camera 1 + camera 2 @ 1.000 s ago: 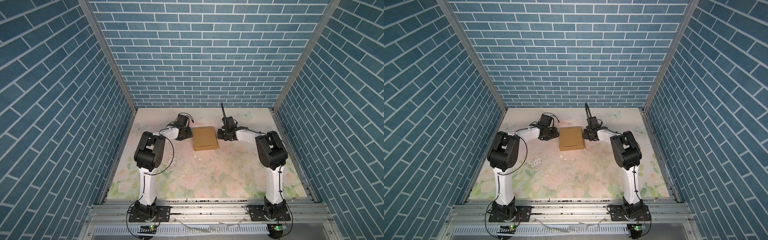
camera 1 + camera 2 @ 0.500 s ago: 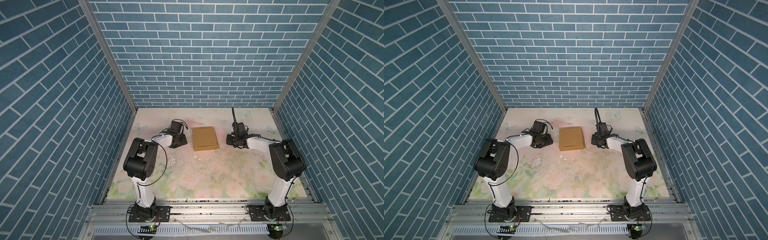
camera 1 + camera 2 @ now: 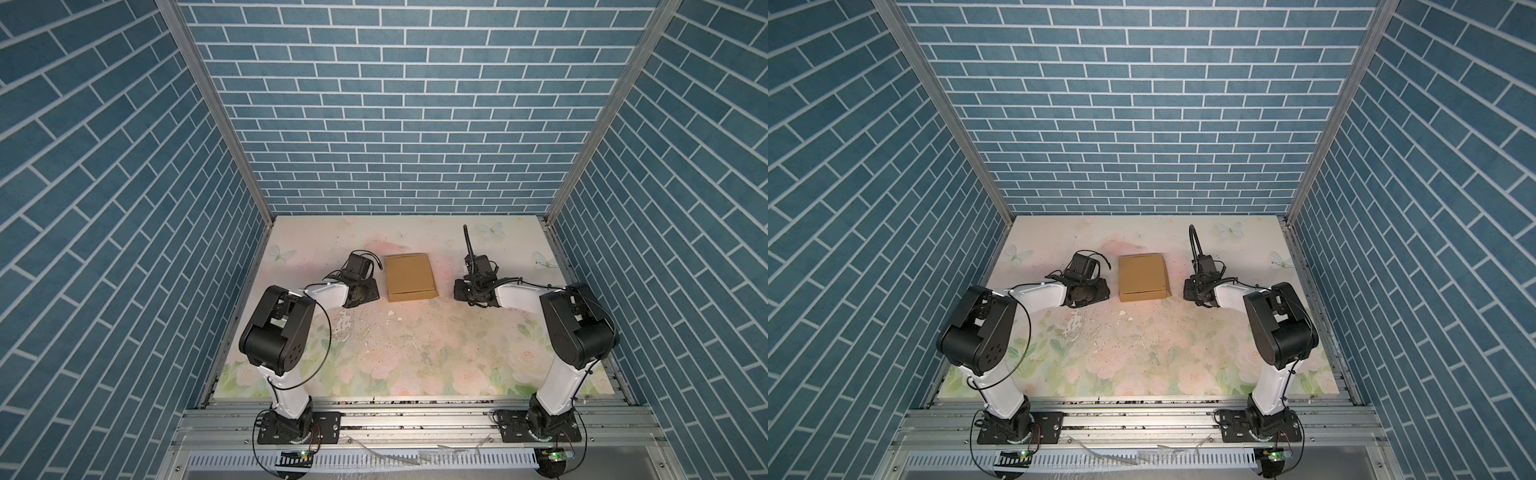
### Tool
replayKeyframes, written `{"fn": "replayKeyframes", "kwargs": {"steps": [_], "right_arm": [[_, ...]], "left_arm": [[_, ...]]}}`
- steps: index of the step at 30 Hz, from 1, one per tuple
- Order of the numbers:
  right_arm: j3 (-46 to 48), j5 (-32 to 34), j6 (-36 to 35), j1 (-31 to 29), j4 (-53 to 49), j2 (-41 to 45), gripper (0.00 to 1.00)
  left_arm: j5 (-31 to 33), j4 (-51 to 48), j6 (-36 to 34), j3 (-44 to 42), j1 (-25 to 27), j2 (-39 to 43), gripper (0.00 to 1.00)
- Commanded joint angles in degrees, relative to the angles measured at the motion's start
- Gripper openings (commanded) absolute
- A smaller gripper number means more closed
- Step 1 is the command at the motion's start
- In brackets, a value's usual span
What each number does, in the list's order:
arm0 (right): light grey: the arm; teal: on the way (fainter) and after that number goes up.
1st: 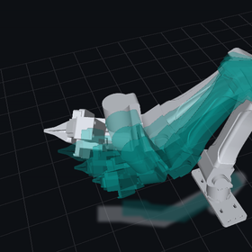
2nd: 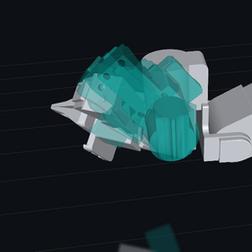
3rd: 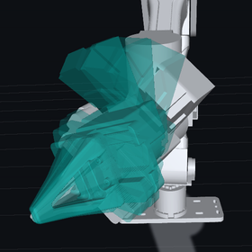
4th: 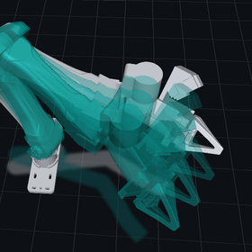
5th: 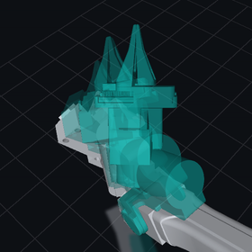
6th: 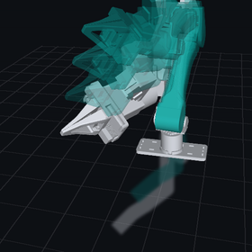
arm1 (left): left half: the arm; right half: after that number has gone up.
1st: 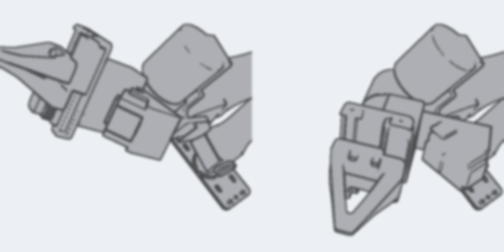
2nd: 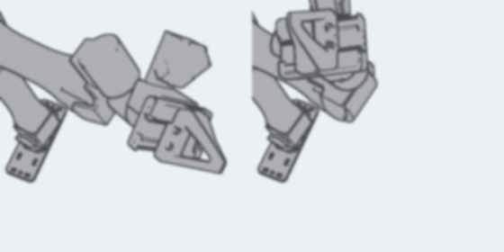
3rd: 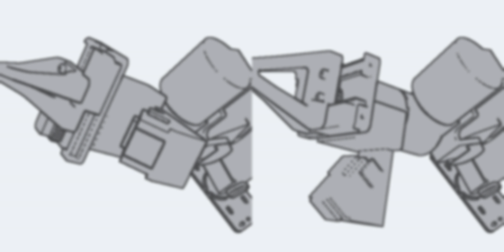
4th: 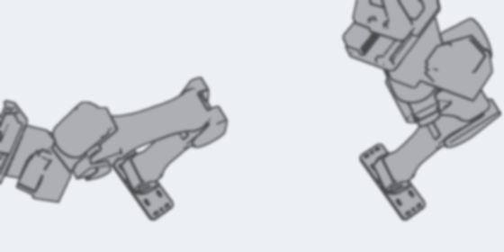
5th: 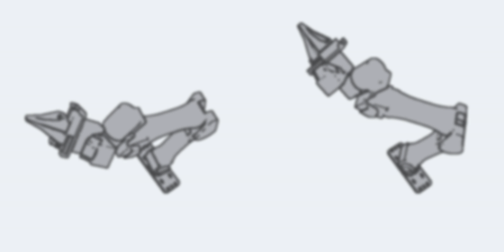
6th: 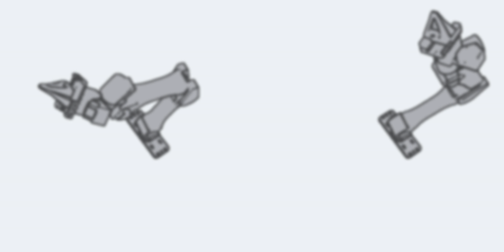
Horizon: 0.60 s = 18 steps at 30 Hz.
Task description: Fold the paper box
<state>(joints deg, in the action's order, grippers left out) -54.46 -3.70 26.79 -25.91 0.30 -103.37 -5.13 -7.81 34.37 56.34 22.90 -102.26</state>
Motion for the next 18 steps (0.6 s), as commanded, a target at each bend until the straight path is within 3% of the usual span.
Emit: {"fn": "replayKeyframes", "kwargs": {"steps": [1, 18], "right_arm": [[-0.2, -0.4, 1.4, -1.4, 0.1, -0.3, 0.20], [-6.8, -3.7, 1.9, -5.7, 1.9, -8.0, 0.20]], "left_arm": [[0.3, -1.5, 0.8, 0.2, 1.3, -2.4, 0.56], [-0.3, -2.1, 0.8, 5.6, 3.1, -8.5, 0.56]]}}
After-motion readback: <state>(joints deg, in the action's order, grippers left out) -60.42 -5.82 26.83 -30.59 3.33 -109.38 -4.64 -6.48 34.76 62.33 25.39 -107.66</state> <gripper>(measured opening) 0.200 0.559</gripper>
